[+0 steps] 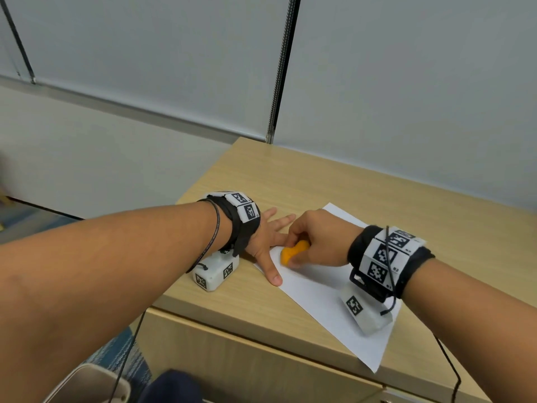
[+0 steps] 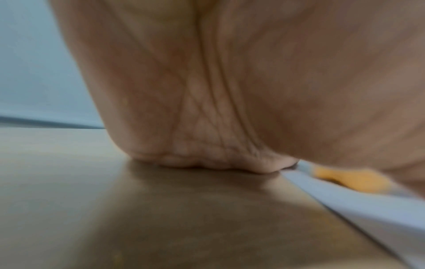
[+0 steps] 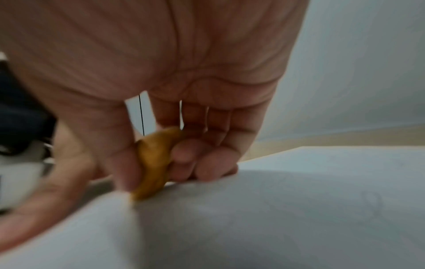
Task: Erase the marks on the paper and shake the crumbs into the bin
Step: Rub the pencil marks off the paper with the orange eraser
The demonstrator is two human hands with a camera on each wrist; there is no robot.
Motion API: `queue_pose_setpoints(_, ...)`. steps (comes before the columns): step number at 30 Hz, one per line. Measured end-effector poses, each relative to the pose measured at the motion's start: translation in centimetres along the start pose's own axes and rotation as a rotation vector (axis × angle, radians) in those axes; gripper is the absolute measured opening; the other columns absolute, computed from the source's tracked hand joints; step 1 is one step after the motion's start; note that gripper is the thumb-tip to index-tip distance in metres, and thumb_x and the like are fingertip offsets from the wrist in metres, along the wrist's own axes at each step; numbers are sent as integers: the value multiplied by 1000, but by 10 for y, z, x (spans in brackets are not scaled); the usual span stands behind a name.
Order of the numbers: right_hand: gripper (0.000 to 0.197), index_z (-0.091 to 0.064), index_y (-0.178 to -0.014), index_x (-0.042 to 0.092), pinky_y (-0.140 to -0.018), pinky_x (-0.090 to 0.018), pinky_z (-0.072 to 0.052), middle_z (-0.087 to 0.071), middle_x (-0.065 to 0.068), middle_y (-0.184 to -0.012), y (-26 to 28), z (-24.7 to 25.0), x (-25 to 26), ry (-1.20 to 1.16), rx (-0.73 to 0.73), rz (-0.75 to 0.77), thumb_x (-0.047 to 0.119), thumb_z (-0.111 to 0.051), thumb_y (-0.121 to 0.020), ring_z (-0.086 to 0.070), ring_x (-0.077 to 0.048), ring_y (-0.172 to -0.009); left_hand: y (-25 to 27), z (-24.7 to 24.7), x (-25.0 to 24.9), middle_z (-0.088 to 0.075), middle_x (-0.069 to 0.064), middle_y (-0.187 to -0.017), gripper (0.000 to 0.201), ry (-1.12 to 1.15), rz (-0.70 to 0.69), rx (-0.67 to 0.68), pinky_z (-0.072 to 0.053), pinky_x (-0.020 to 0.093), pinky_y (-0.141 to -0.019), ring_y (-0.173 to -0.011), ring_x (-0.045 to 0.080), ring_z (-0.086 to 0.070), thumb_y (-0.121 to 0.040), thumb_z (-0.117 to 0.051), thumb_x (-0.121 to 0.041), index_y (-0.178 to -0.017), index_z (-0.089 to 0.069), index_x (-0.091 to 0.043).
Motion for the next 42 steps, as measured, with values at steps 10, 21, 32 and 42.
queue_pose_setpoints(10, 29, -70, -89, 22, -68, -30, -54, -66, 8, -80, 1, 6, -10, 71, -73, -31, 48, -78, -79, -62, -13, -73, -2, 0, 1, 42, -9, -154, 115, 14, -3, -11, 9, 68, -110, -141, 33, 37, -67, -66, -78, -146, 15, -57)
queue_pose_setpoints(21, 25, -70, -84, 19, -69, -36, -59, -67, 3, -76, 1, 5, 0, 101, -80, -29, 43, -72, -83, -64, -17, -72, -6, 0, 3, 40, -9, -154, 117, -15, 3, -15, 7, 69, -111, -141, 34, 37, -66, -65, -81, -149, 14, -53)
queue_pose_setpoints(32, 23, -68, -83, 23, -71, -34, -57, -68, 5, -78, 18, -8, 0, 58, -20, -1, 46, -75, -80, -63, -14, -73, -4, 1, 2, 43, -9, -153, 118, -18, -6, -27, 8, 70, -110, -142, 35, 35, -65, -66, -81, -145, 18, -58)
queue_pose_setpoints(42, 23, -69, -82, 24, -65, -25, -49, -66, 9, -79, 21, -7, -5, 53, 23, -24, 45, -78, -79, -58, -7, -70, -2, 2, 1, 41, -9, -154, 117, -6, 2, -34, 8, 67, -111, -143, 37, 34, -67, -67, -78, -143, 20, -59)
Point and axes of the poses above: each hand's wrist, its own y-axis away from the middle knuckle, its own z-axis out of the back of the hand, x = y × z, the point moved 10 cm from there along -y, towards the middle knuckle
